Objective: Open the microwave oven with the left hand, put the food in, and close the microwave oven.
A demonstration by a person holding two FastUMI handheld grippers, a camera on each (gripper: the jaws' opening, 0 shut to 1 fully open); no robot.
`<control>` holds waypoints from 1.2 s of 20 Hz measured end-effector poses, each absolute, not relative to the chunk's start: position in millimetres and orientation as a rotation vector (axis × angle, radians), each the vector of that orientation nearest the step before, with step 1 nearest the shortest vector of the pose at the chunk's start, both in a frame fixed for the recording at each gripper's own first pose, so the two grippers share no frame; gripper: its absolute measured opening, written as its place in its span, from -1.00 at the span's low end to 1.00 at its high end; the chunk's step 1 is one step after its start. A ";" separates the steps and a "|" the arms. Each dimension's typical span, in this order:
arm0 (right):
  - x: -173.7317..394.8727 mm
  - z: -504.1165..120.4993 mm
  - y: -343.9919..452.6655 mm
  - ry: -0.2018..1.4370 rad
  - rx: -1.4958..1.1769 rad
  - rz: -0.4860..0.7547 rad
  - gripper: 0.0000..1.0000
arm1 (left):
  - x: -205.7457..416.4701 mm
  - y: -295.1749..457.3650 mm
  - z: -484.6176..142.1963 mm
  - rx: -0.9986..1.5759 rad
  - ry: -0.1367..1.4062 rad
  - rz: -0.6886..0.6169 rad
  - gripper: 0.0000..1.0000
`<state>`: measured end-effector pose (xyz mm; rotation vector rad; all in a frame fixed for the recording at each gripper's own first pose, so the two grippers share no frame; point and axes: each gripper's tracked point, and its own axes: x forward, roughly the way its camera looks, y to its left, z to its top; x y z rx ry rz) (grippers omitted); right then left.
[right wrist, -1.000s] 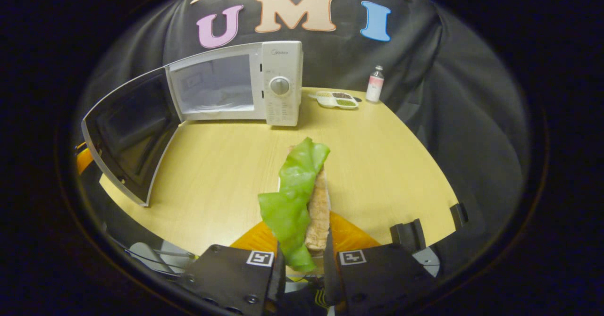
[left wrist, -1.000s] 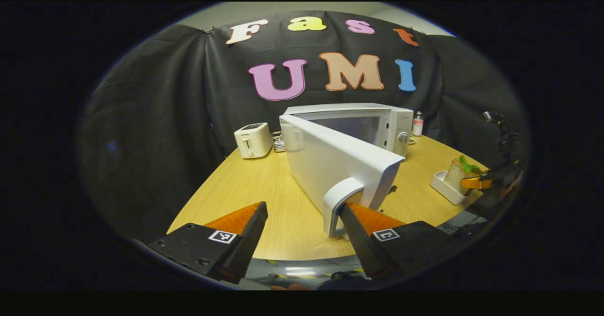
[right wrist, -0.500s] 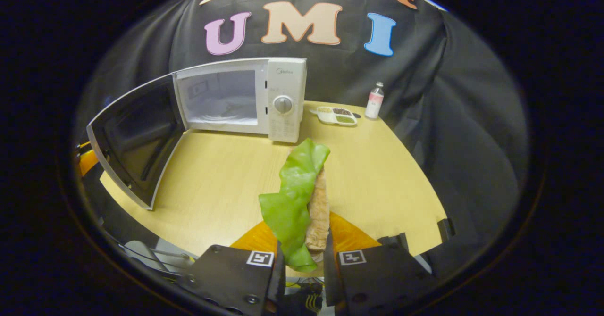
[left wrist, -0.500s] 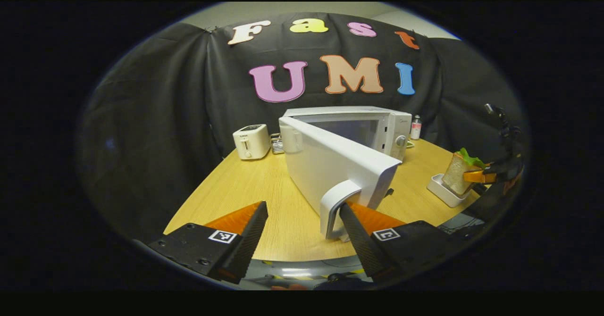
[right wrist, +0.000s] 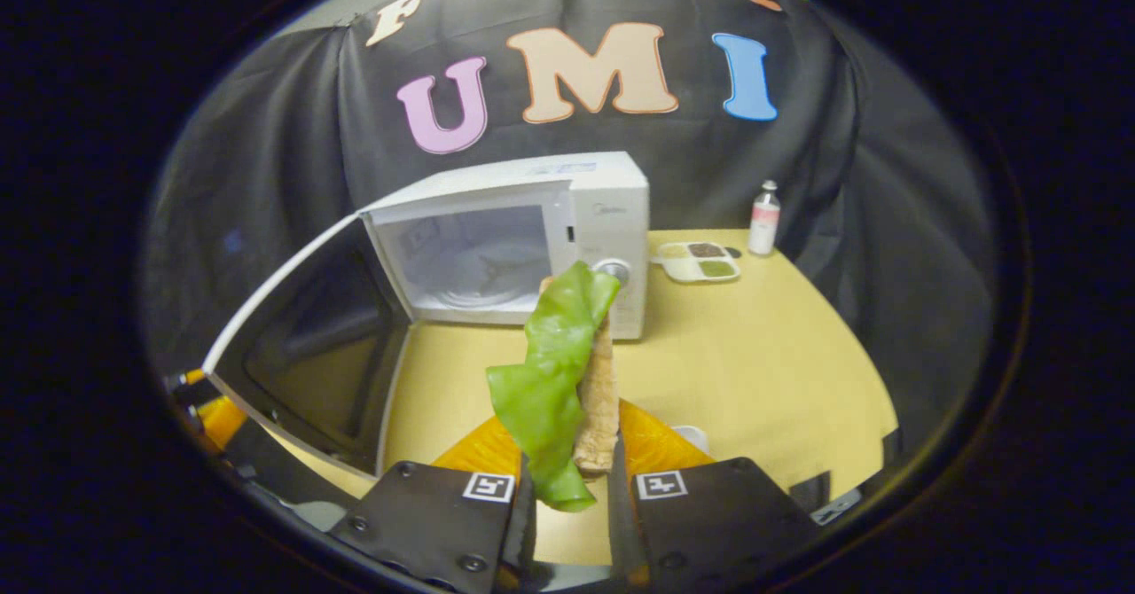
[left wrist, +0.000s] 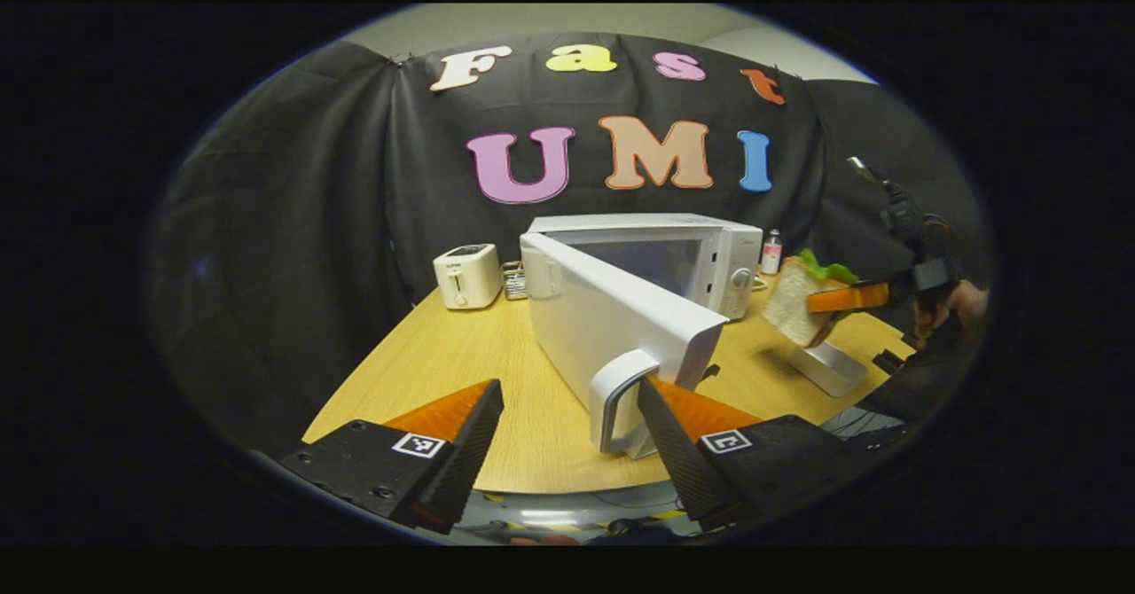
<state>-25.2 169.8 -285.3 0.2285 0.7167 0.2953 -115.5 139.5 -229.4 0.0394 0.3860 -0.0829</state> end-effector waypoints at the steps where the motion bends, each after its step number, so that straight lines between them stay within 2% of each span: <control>1: -18.8 -287.9 188.3 0.728 0.267 0.312 -0.29 | -115.6 140.9 -228.5 0.035 0.387 -0.086 0.78; 5: 5.8 -305.1 259.3 0.801 0.485 0.322 -0.29 | -118.4 153.0 -224.0 0.024 0.378 -0.075 0.79; 10: 47.6 -313.9 322.0 0.818 0.717 0.299 -0.29 | -128.2 180.5 -217.7 0.015 0.379 -0.021 0.77; 16: 106.1 -325.4 362.0 0.808 0.945 0.212 -0.30 | -146.2 210.8 -226.2 -0.035 0.415 0.064 0.77; 24: 163.0 -345.0 381.7 0.755 1.093 0.056 -0.30 | -149.6 233.1 -226.4 -0.027 0.427 0.111 0.77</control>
